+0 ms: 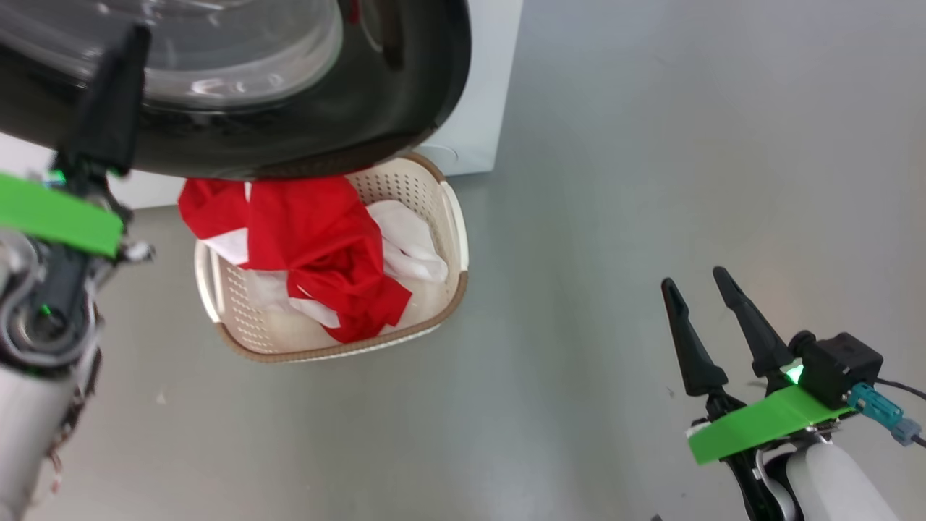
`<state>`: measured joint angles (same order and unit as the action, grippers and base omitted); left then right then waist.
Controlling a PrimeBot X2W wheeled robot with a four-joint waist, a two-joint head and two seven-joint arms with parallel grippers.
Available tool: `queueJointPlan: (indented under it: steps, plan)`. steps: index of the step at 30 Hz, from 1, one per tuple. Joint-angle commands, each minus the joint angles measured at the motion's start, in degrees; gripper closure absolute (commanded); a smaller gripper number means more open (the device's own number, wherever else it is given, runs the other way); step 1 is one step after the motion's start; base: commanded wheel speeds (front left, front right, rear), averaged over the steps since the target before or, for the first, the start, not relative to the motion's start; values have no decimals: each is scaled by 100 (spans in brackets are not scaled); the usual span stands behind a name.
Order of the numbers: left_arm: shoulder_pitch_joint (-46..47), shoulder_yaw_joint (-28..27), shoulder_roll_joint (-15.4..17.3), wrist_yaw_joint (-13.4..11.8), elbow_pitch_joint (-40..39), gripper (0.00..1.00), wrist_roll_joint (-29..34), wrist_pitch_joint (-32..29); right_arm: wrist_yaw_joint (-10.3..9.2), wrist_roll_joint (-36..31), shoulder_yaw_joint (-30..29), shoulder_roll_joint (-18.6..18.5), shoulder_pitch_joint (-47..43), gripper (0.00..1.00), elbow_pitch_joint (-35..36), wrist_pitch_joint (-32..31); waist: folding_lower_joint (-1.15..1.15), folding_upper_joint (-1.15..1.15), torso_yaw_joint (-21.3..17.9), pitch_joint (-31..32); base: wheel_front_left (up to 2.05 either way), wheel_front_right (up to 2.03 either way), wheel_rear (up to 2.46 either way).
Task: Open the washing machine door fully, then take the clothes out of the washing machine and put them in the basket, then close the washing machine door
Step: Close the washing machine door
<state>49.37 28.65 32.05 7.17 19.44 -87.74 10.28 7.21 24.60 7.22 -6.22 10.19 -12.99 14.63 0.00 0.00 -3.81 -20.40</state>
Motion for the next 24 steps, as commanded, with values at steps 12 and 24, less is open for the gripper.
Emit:
queueJointPlan:
  steps: [12, 24]
  plan:
    - [-1085, -273, 248, 32, -376, 0, -135, 361, 28, -46, 81, -186, -403, 0, 81, 37, 0, 0, 334, 557, 0, 0, 0]
    - [-2325, -658, 80, 32, -479, 0, -14, 465, 28, -49, 57, -245, -753, 0, 67, 37, 0, 0, 435, 949, 0, 0, 0]
